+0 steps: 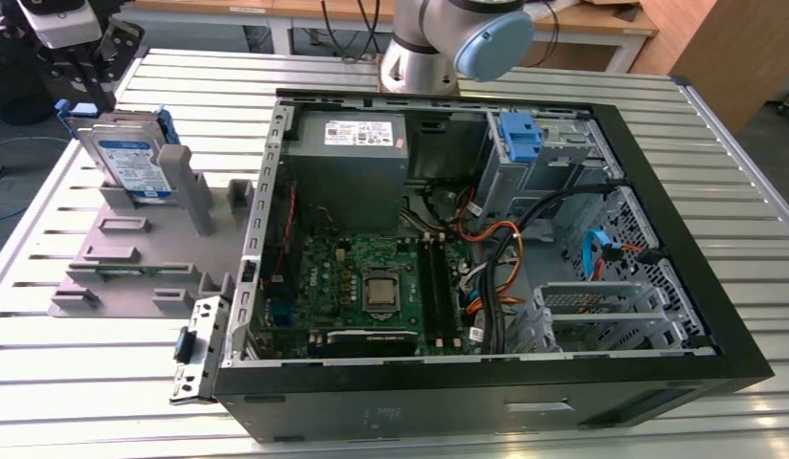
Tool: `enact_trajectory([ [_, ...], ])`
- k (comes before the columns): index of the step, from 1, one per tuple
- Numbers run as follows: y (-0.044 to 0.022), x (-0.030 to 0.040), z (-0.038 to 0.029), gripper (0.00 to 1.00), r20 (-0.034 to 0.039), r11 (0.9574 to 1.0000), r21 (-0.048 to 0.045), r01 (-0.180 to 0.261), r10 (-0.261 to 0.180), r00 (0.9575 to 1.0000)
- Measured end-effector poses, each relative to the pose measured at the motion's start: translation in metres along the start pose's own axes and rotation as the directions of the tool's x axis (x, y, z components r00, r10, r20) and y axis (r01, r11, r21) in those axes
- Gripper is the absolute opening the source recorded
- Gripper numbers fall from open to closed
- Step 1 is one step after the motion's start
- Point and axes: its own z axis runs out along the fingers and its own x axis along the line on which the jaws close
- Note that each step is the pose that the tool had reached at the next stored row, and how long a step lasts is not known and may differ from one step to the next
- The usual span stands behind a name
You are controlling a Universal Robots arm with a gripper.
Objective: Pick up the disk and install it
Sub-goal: 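Pick up the disk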
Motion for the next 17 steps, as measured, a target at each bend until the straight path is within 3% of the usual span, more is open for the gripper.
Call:
enact_trajectory([
  [17, 0.0, 0.0, 0.0001, 0.11, -0.0008, 0.9998, 0.0008, 0.02, -0.02, 0.9998],
])
